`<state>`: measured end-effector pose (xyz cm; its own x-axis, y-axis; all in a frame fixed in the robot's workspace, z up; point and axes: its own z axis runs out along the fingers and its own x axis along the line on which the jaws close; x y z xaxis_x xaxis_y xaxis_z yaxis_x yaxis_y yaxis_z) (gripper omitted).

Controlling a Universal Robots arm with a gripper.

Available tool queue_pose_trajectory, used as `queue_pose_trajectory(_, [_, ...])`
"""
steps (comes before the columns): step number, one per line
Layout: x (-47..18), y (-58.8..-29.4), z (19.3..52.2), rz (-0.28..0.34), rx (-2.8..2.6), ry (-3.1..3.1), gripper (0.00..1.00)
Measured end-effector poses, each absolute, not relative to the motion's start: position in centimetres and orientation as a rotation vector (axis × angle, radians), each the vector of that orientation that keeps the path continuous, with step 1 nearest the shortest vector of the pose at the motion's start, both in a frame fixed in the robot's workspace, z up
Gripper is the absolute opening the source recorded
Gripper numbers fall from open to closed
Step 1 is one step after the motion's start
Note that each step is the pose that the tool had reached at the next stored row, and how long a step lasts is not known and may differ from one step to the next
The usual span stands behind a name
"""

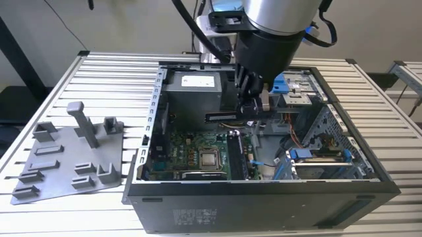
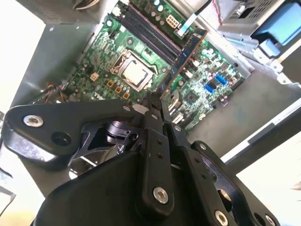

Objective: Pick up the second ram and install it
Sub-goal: 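Pick up the second ram and move it above second insertion slot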

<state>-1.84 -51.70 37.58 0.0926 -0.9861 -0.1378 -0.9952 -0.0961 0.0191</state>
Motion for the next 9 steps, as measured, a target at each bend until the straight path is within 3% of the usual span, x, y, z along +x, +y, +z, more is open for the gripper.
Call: queue_pose_trajectory(9, [-1.15,-51.7,37.58,0.176,-2.262,2.057,0.14])
